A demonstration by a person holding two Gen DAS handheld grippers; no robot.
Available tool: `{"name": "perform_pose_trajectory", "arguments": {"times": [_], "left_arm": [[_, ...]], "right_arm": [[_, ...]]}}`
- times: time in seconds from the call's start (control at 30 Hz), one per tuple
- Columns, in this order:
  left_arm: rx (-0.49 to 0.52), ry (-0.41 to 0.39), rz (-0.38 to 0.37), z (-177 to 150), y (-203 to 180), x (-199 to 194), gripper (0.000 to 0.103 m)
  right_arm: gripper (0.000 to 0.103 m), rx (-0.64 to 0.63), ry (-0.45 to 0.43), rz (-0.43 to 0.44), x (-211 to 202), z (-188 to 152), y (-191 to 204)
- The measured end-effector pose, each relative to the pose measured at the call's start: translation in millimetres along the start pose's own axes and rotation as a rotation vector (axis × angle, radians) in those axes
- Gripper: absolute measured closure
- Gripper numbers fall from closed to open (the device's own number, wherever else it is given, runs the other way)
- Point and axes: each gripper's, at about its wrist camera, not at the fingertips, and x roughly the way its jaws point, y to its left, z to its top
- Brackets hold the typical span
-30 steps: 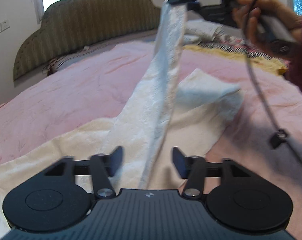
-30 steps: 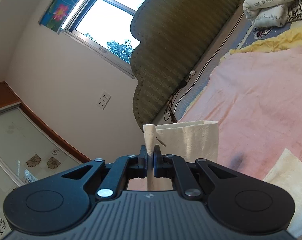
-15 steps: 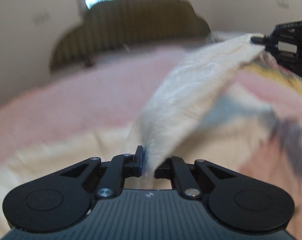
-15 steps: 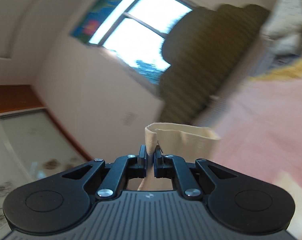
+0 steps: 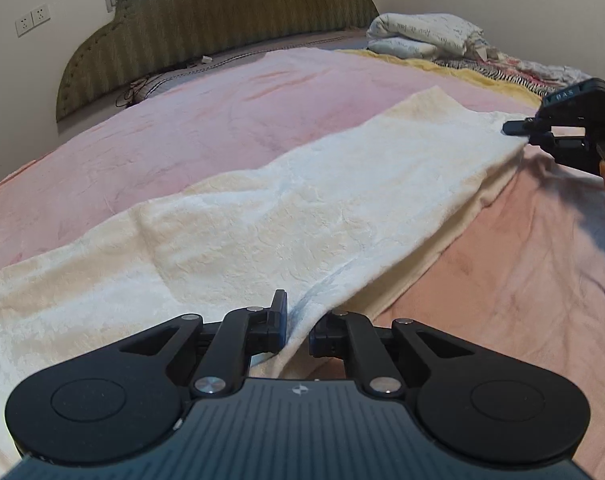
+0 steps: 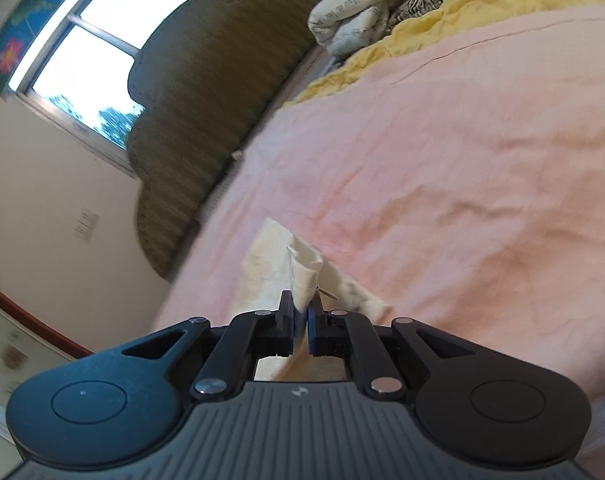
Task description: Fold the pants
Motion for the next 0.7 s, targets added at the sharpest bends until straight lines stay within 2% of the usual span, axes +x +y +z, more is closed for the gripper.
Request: {"name": "perform_pose_trajectory", "arguments": {"times": [0.07,0.17,0.2,0.3,0.33,0.37,0.4,0.43,0.47,0.5,0.57,0.63,0.7], "left_arm": [[0.005,-0.013,-0.007,0.1,0.7,-4.1,0.092],[0.028,-0.003,-0.013,-1.8,-0.8,-2.9,0.092],[0.044,0.008,-0.017,-4.0,-2.7,-0.8,0.083],[0.07,-0.001,-0.029,-6.3,-6.0,-6.3,0.079],[0.076,-0.003,-0.035,-6.0,-6.6,-8.3,0.077],[0.076,-0.008,-0.045,-5.4,-6.0,-10.9,0.07],[0.065,-0.012,-0.063,-4.3,-4.4,-13.7,0.058],[0.049,-0.015,-0.089,-3.0,-1.9,-16.7,0.053],[0.029,-0.023,-0.121,-1.4,0.7,-21.3,0.047],[0.014,-0.036,-0.15,-0.1,3.3,-26.1,0.046],[0.006,-0.065,-0.166,2.1,6.5,-35.7,0.042],[-0.002,-0.089,-0.128,2.5,11.2,-43.0,0.04],[-0.016,-0.087,-0.077,2.4,18.0,-43.9,0.035]], "right_arm": [[0.096,0.025,0.007,-0.009,6.4,-0.4,-3.9],[0.096,-0.021,0.004,-0.029,6.2,-2.5,0.7],[0.096,-0.028,-0.002,-0.034,5.2,-3.4,1.7],[0.094,-0.04,-0.004,-0.059,-1.3,-3.5,5.3],[0.09,-0.075,-0.032,-0.103,-6.2,-4.4,14.0],[0.087,-0.114,-0.074,-0.163,-12.5,-6.1,21.7],[0.084,-0.163,-0.145,-0.242,-20.7,-8.7,32.4],[0.082,-0.213,-0.202,-0.292,-26.7,-11.8,43.8],[0.082,-0.277,-0.227,-0.29,-30.1,-16.3,57.2],[0.082,-0.351,-0.213,-0.256,-29.9,-22.2,72.4],[0.082,-0.525,-0.094,-0.2,-17.8,-43.3,106.8],[0.08,-0.667,0.098,-0.1,3.1,-73.5,135.4],[0.08,-0.727,0.212,-0.033,17.9,-102.7,149.8]]}}
